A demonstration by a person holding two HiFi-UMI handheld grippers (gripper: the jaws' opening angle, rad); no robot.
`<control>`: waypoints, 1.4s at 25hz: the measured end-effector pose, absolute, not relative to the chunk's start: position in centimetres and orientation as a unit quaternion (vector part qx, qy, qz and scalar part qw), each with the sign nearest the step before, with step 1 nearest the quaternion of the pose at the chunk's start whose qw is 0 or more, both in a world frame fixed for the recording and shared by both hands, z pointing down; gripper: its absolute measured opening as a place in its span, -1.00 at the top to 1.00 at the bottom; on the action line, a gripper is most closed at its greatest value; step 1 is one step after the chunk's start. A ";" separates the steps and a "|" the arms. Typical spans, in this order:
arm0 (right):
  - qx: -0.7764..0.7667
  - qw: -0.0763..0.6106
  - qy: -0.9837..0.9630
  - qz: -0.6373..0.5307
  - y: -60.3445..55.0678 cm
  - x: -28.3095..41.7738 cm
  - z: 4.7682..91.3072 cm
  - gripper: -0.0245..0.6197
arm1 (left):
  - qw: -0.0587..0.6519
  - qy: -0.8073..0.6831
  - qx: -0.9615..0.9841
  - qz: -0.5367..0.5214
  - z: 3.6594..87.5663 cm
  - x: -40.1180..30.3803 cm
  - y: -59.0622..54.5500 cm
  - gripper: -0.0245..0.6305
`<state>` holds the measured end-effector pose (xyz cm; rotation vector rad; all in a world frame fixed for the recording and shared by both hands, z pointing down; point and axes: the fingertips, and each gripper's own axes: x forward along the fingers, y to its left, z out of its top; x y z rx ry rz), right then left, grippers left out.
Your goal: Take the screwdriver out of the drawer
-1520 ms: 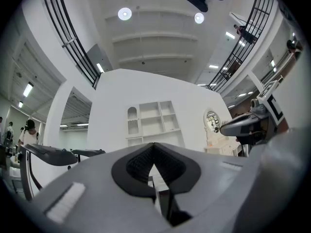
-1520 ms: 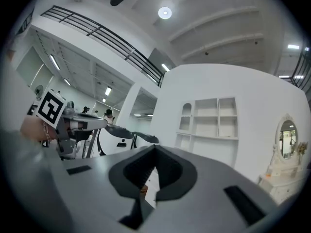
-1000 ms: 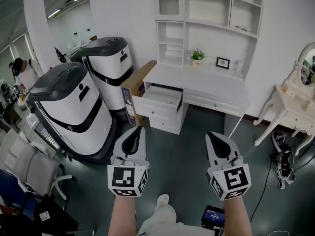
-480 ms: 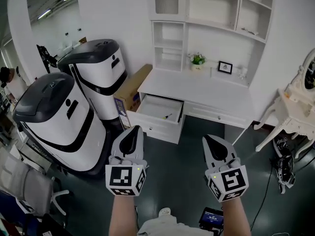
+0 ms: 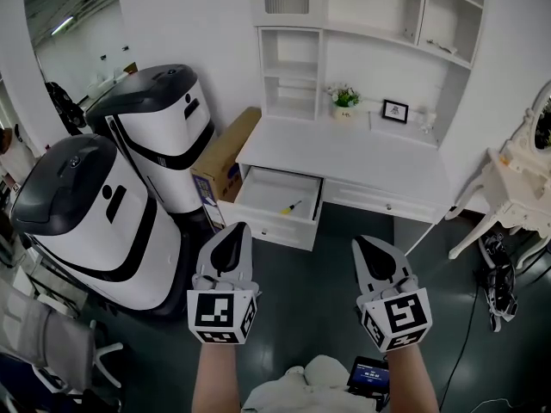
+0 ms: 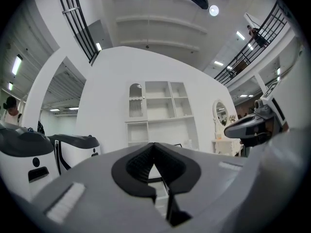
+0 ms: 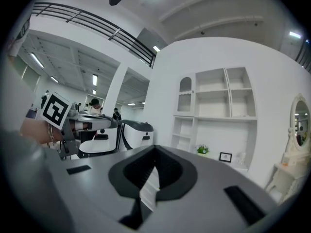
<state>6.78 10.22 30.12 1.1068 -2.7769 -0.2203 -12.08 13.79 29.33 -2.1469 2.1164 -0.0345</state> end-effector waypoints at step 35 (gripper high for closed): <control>0.358 0.081 -0.930 -0.028 -23.4 0.3 33.3 0.90 | 0.035 0.692 -0.721 -0.011 31.5 -19.3 -18.7 0.90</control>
